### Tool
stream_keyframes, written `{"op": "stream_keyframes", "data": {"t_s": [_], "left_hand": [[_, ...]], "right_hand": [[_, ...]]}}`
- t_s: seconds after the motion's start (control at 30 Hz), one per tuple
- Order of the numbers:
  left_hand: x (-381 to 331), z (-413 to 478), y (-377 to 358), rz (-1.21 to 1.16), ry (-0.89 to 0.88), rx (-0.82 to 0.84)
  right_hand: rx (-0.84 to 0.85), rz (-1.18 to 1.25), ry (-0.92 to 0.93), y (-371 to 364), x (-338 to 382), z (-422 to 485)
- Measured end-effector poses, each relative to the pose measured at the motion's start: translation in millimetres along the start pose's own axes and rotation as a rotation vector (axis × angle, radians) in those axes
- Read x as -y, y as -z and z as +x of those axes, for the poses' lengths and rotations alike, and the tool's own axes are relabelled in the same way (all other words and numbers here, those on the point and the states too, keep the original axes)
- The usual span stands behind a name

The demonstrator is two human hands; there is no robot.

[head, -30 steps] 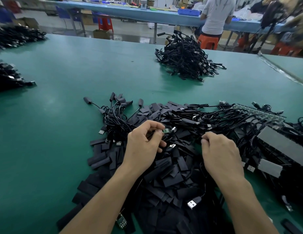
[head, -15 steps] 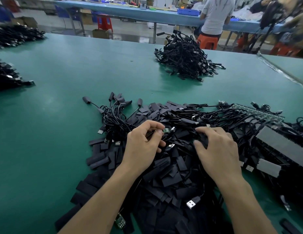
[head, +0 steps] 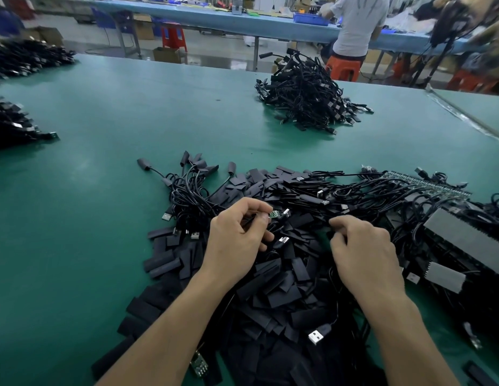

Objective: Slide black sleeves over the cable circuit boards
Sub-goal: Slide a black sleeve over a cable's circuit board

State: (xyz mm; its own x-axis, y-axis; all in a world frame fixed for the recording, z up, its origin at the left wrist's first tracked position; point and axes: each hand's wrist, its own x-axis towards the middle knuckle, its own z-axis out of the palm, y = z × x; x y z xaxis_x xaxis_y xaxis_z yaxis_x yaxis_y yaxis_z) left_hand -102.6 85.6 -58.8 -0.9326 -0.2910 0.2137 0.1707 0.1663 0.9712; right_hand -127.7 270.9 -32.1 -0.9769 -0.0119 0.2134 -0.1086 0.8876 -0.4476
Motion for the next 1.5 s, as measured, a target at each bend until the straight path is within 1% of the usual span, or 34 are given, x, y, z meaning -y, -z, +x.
{"op": "stream_keyframes", "data": {"t_s": [0.1,0.17,0.3,0.43,0.53,0.63,0.73,0.87,0.93,1.03,1.13,1.2,1.23,1.3,1.37,1.43,1.5], "left_hand": [[0,0,0,-0.001,0.003,0.0],[0,0,0,-0.002,0.004,-0.002],[0,0,0,-0.006,0.006,0.0],[-1,-1,0,0.002,0.001,0.017],[-1,-1,0,0.011,-0.001,0.031],[0,-1,0,0.007,-0.003,0.027],[1,0,0,0.015,-0.009,0.024],[2,0,-1,0.019,-0.017,0.02],[2,0,-2,0.022,-0.021,0.024],[2,0,-1,0.022,-0.019,0.034],[2,-1,-1,0.026,-0.019,0.042],[1,-1,0,0.024,-0.023,0.045],[1,-1,0,0.025,-0.029,0.046],[1,-2,0,0.031,-0.039,0.056],[0,-3,1,0.022,-0.056,0.089],[0,-3,2,-0.007,-0.075,0.12],[0,-2,2,-0.036,-0.072,0.128]], "right_hand": [[-0.027,0.035,0.06,-3,-3,1],[-0.045,0.055,0.069,-5,-4,2],[-0.177,0.165,0.132,-5,-2,5],[-0.158,0.294,0.273,-8,0,5],[-0.166,0.283,0.283,-11,-1,6],[-0.102,0.242,0.22,-13,-6,5],[-0.048,0.026,0.135,-13,-9,5],[0.155,-0.151,0.195,-17,-6,4],[0.193,-0.172,0.2,-20,-7,5],[0.119,-0.109,0.182,-21,-9,7],[-0.013,-0.016,0.203,-21,-9,8],[-0.087,0.111,0.249,-20,-10,8],[-0.097,0.193,0.283,-18,-9,8],[-0.06,0.306,0.376,-15,-6,7],[0.009,0.348,0.469,-14,-2,6],[0.054,0.4,0.506,-16,1,4],[0.05,0.462,0.509,-18,2,4]]}}
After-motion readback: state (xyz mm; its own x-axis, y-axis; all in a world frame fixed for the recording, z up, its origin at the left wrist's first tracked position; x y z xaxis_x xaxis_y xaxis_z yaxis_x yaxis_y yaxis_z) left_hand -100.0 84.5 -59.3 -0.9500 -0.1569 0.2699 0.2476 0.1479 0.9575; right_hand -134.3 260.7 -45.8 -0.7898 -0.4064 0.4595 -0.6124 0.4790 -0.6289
